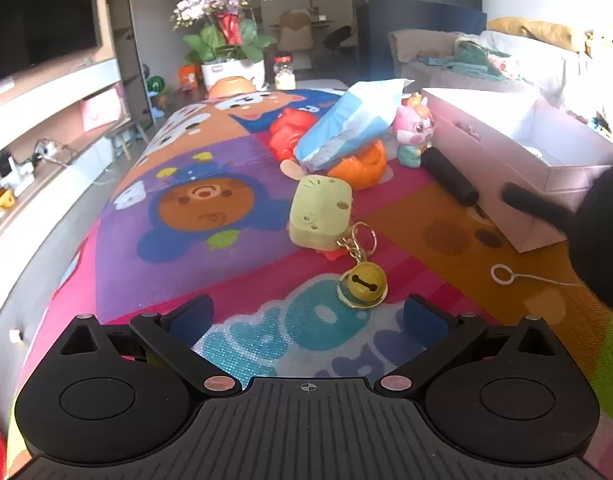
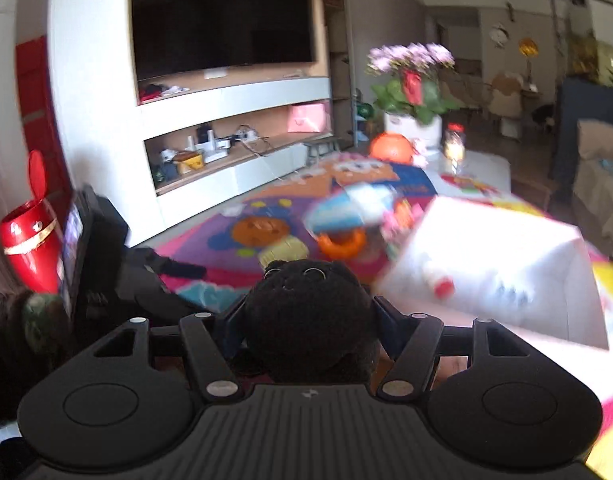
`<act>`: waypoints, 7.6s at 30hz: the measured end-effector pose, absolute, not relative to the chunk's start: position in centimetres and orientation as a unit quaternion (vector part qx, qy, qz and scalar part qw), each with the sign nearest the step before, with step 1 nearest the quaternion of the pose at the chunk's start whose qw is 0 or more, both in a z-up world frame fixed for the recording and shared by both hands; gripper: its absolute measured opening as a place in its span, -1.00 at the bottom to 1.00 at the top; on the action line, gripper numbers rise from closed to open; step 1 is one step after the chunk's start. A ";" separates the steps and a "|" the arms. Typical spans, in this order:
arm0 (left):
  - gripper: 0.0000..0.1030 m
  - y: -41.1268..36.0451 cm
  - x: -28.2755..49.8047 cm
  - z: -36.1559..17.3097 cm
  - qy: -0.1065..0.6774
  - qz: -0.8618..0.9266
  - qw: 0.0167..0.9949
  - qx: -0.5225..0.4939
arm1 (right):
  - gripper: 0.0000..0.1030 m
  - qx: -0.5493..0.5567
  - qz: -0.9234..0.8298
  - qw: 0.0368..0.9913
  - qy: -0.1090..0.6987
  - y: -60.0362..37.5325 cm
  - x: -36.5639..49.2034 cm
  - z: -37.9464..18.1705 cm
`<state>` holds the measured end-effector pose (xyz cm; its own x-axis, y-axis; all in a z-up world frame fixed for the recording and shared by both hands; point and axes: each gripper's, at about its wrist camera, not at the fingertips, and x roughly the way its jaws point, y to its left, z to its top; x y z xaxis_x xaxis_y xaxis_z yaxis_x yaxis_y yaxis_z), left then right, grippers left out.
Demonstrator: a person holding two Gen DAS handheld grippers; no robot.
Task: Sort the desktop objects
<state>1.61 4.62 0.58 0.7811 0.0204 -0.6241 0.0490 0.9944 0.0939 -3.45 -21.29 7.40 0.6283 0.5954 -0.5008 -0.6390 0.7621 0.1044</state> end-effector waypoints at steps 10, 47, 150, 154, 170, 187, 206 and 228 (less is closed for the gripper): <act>1.00 4.2 1.6 0.6 0.327 -0.006 0.942 0.068 | 0.80 -0.023 0.237 0.921 0.307 -29.9 -7.0 3.5; 0.84 -0.4 -3.7 0.8 0.320 -0.134 0.935 0.076 | 1.00 0.058 0.178 0.931 0.313 -31.9 -6.3 2.4; 0.86 -6.5 -2.3 0.5 0.331 -0.296 0.889 0.114 | 1.00 0.129 0.110 0.928 0.332 -35.5 -7.3 0.8; 0.88 -5.2 -1.9 0.6 0.321 -0.186 0.922 0.110 | 1.00 0.122 0.113 0.929 0.332 -35.3 -7.4 0.8; 1.00 -3.8 -3.7 0.7 0.353 -0.150 0.922 0.058 | 1.00 -0.027 0.137 0.950 0.280 -31.2 -8.3 4.0; 0.82 -4.9 -2.9 0.9 0.350 -0.143 0.924 0.055 | 0.67 -0.010 0.144 0.943 0.299 -30.3 -6.6 5.3; 0.21 -5.1 -6.6 12.2 0.146 -0.167 0.970 0.099 | 0.66 0.014 0.131 0.983 0.128 -33.8 -13.6 16.4; 0.93 -1.0 2.1 2.3 0.286 -0.138 0.948 0.042 | 0.66 0.020 0.133 0.979 0.153 -32.9 -1.0 17.1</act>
